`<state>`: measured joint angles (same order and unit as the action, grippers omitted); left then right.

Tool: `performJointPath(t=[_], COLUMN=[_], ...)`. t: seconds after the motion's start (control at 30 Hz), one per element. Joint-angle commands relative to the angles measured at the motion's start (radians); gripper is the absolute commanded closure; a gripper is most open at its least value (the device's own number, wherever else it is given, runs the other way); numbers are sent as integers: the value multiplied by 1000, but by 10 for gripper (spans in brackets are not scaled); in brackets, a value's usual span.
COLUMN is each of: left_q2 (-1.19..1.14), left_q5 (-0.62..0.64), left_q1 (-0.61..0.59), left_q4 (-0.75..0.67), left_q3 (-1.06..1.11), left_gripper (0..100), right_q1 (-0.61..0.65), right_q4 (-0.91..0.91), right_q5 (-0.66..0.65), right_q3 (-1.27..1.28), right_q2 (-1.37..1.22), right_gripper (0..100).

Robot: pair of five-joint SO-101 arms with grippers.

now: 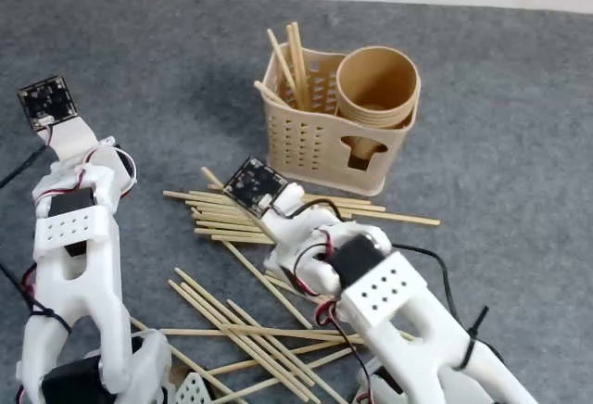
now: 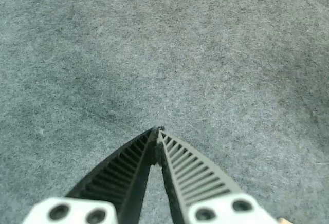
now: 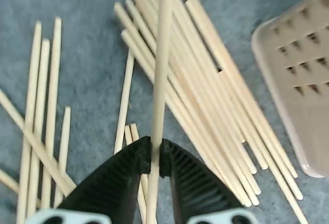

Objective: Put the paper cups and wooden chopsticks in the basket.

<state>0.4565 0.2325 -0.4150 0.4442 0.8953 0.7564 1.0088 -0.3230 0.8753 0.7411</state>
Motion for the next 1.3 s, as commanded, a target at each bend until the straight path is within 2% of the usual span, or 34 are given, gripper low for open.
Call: performJointPath(t=[0.0, 0.2, 0.5, 0.73, 1.03, 1.13, 1.27], left_q2=[28, 28, 28, 28, 28, 28, 28], left_q5=[3, 3, 3, 3, 3, 3, 3], left_q1=[-16, -16, -16, -16, -16, -16, -16], left_q4=[-21, -21, -21, -23, -23, -23, -23], left_q3=[-7, -7, -5, -5, -5, -5, -5], left_gripper=[992, 992, 992, 992, 992, 992, 992], right_q1=[-15, -15, -16, -108, -113, -119, -194], right_q4=[7, -25, -318, -562, -863, -926, -972], right_q5=[34, 138, 140, 140, 140, 140, 140], right_q3=[-1, -10, -4, -4, -1, -10, -44], right_q2=[99, 292, 513, 512, 499, 423, 274], right_gripper=[994, 994, 994, 994, 994, 994, 994])
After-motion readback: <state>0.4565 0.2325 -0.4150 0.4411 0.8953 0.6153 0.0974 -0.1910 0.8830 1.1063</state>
